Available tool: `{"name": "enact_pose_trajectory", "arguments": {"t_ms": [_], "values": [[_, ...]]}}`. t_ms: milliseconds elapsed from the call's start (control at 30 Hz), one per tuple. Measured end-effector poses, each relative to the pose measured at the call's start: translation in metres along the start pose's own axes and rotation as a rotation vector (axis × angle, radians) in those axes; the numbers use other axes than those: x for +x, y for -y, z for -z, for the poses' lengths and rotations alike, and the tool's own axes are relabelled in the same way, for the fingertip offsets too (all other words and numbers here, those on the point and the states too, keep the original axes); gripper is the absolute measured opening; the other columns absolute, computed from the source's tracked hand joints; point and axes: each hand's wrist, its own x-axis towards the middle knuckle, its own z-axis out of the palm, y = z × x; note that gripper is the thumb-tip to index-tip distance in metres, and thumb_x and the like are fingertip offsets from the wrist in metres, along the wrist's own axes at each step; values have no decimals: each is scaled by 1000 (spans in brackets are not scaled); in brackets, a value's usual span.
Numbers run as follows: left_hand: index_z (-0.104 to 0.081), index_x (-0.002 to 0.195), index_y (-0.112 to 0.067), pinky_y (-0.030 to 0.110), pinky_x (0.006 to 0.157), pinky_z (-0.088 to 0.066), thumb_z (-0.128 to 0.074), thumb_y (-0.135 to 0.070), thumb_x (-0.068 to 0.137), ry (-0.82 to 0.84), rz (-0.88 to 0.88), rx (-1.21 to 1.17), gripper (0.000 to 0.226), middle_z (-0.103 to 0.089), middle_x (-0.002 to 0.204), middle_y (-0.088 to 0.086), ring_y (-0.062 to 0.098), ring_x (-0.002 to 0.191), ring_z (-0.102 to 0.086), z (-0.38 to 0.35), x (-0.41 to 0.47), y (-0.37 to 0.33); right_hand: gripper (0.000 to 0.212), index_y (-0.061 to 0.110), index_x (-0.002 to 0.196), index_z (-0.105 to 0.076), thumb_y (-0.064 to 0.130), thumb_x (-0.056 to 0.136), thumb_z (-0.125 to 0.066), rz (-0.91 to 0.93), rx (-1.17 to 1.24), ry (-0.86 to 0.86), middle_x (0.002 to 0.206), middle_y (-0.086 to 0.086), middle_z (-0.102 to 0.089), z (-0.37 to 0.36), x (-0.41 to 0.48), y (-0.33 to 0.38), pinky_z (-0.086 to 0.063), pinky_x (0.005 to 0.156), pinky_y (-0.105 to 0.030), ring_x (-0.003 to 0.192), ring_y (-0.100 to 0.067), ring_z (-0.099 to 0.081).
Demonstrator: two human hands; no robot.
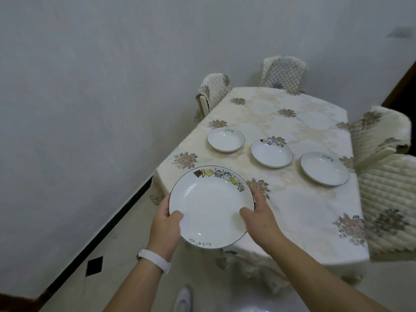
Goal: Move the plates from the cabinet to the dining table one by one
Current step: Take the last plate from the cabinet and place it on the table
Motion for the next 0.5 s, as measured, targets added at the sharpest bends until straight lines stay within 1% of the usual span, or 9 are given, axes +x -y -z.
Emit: {"name": "enact_pose_trajectory", "arguments": {"t_ms": [33,67,100,133,200,267,367,433,500], "values": [[-64,113,-41,34,73,-52,-50,-11,71,11,17,-3,53,-72,106,-8,17,97,-67,3,19,-3,58,38,131,-43,2,85,-46,-1,-5,-20,103,42,-41,-7,11,6,-48,75,-13,91,23,-50],[-64,111,-43,33,72,-52,-51,-8,76,31,32,1,52,-72,106,-10,15,96,-67,5,39,-6,57,41,126,-41,0,86,-46,-17,-14,-36,100,43,-37,-15,21,14,-43,66,-5,82,32,-45],[-64,109,-45,31,72,-51,-50,-2,81,54,45,10,53,-72,104,-13,12,95,-67,7,57,-9,56,41,124,-40,0,87,-45,-41,-24,-58,99,43,-37,-22,31,19,-41,61,-5,78,36,-42],[-64,108,-45,29,71,-51,-47,3,85,78,52,19,56,-72,102,-15,10,94,-66,10,74,-13,53,39,123,-43,1,86,-46,-58,-43,-78,102,40,-42,-29,42,25,-41,62,-8,79,34,-44],[-64,106,-45,25,69,-50,-44,8,86,140,53,38,60,-72,101,-17,9,94,-66,14,107,-20,55,35,128,-47,4,82,-48,-68,-77,-126,110,28,-55,-44,67,31,-51,71,-23,88,18,-55],[-65,103,-48,26,65,-51,-43,9,85,193,64,56,63,-72,100,-17,11,93,-66,18,140,-23,56,35,129,-47,6,81,-49,-87,-91,-169,112,18,-60,-57,88,39,-55,77,-35,91,3,-59],[-64,109,-45,32,71,-53,-43,8,85,252,81,62,61,-72,105,-14,15,98,-66,19,186,-19,56,34,130,-46,7,81,-49,-120,-107,-223,105,21,-58,-72,112,47,-56,73,-34,87,-3,-60],[-63,111,-45,34,78,-55,-43,8,85,297,78,81,62,-72,107,-15,13,101,-66,15,207,-17,58,34,132,-45,7,81,-49,-145,-99,-253,106,21,-58,-76,123,47,-57,68,-31,85,-4,-61],[-62,114,-45,37,79,-56,-43,7,85,346,75,114,63,-71,109,-15,13,101,-66,8,222,-15,58,35,133,-44,8,82,-49,-166,-99,-282,110,18,-59,-77,130,45,-55,66,-28,85,-2,-61]]}}
